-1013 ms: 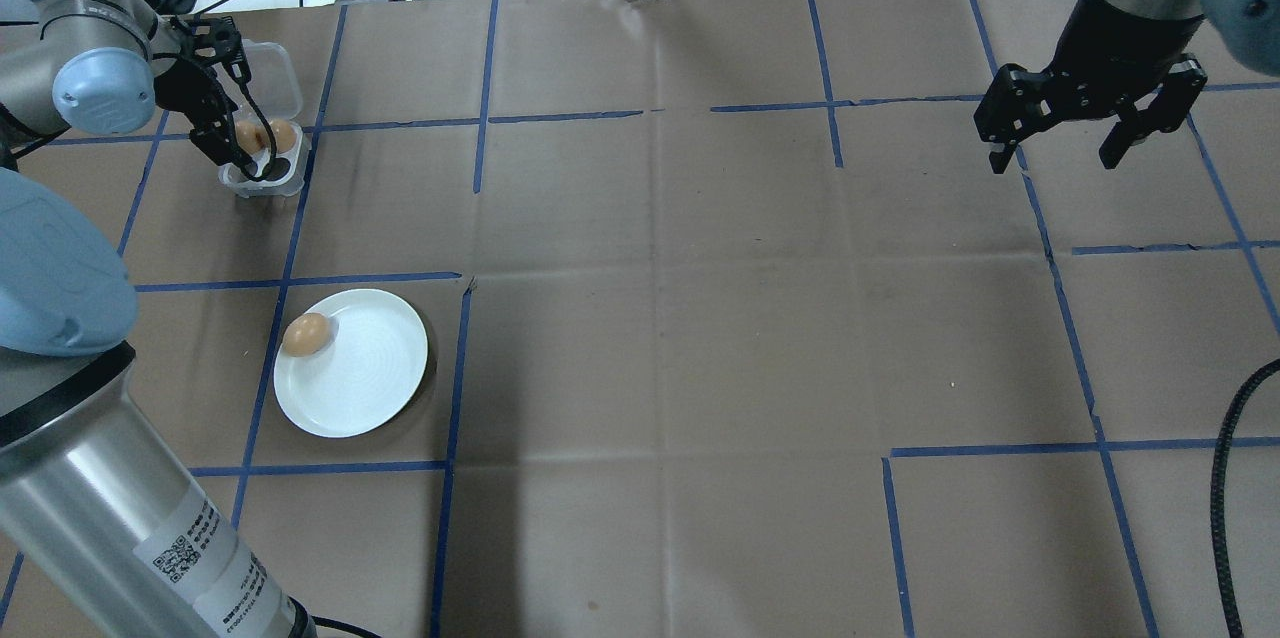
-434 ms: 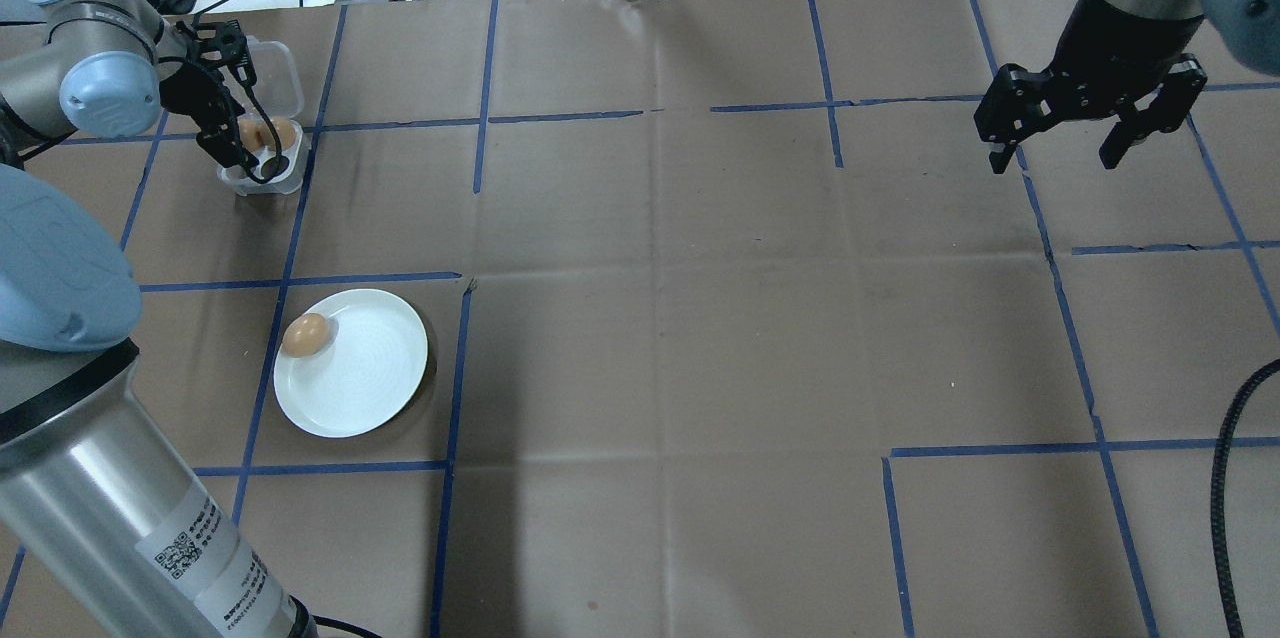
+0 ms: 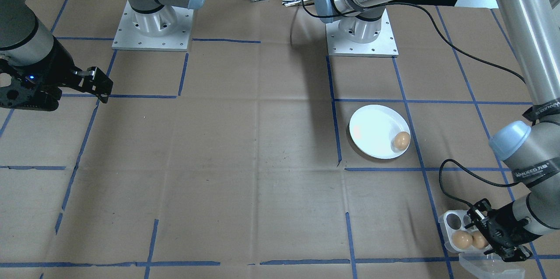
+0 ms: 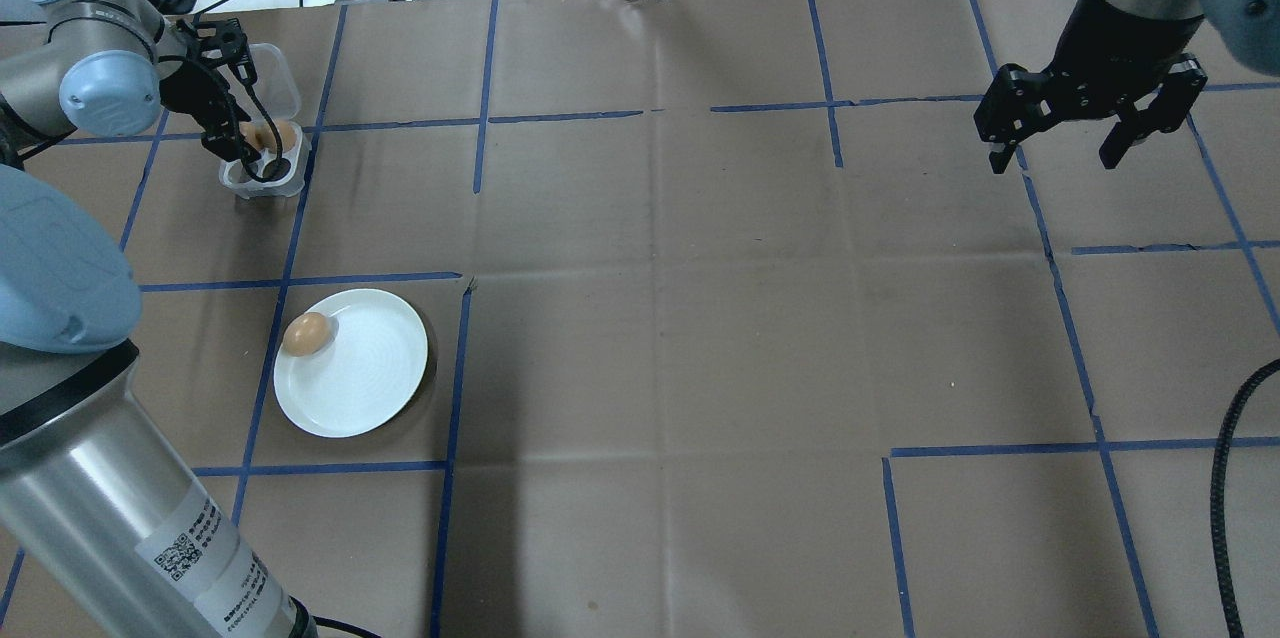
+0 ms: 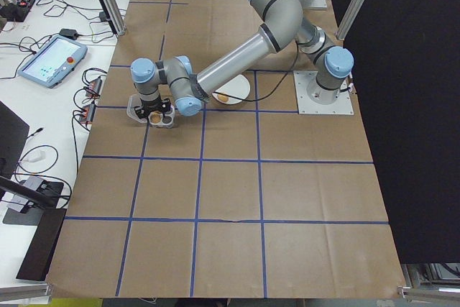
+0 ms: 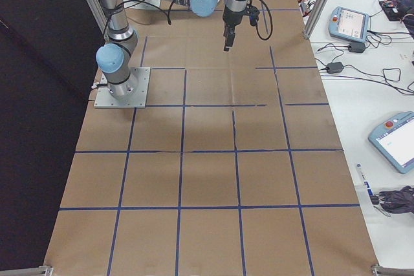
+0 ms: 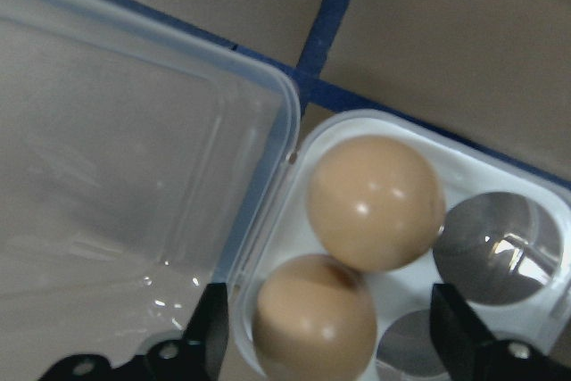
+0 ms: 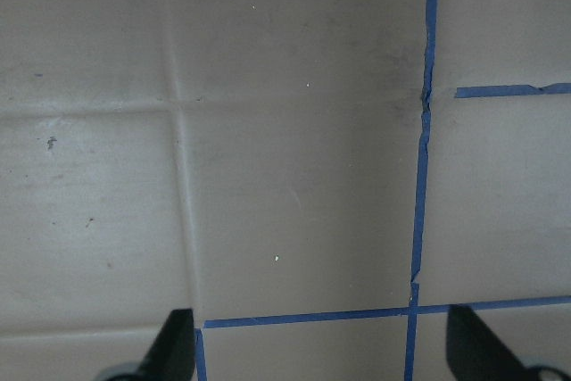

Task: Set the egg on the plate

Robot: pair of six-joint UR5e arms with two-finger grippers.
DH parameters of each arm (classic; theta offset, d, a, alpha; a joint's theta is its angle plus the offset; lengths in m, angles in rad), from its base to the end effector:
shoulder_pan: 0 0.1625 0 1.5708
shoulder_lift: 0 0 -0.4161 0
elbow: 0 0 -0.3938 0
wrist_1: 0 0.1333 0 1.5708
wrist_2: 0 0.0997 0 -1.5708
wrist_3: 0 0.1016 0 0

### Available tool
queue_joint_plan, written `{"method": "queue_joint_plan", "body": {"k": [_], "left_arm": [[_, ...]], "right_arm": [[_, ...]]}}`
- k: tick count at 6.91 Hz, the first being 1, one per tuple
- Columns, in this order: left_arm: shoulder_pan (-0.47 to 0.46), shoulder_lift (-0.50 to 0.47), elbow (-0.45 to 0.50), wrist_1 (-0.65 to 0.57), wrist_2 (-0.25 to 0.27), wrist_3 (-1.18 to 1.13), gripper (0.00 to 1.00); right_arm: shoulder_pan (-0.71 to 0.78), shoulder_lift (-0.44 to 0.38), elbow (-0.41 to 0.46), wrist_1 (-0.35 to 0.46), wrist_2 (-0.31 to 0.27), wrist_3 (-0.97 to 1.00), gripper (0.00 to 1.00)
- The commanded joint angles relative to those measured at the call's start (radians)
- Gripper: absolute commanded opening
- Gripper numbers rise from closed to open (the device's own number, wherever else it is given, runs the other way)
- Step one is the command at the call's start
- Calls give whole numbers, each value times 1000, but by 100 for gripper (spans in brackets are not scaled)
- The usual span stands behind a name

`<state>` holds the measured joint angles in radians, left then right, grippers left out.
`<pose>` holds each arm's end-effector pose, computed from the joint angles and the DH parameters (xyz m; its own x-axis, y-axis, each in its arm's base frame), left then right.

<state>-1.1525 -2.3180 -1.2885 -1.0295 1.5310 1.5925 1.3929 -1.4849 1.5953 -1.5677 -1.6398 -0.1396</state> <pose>0.1759 -0.7338 0.1976 -0.3851 0.9197 -0.0772 0.9229 0.3832 -0.0380 0.0332 -0.5289 0.4217 -0.9982 0.0311 0.0521 0.0373 0.9919 0.1217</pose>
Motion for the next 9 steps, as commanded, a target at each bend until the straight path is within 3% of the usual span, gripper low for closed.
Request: {"method": "queue_joint_plan", "body": {"k": [1, 5, 7, 9], "left_arm": [[-3, 17, 0, 0, 4, 0, 14], [-6, 135, -43, -56, 4, -25, 9], [-16, 233, -157, -96, 4, -205, 9], [-99, 371, -337, -93, 6, -471, 9]], "right_arm": [[0, 0, 0, 0, 0, 0, 100], [0, 0, 0, 0, 0, 0, 100], [0, 0, 0, 0, 0, 0, 100], [0, 0, 0, 0, 0, 0, 100]]}}
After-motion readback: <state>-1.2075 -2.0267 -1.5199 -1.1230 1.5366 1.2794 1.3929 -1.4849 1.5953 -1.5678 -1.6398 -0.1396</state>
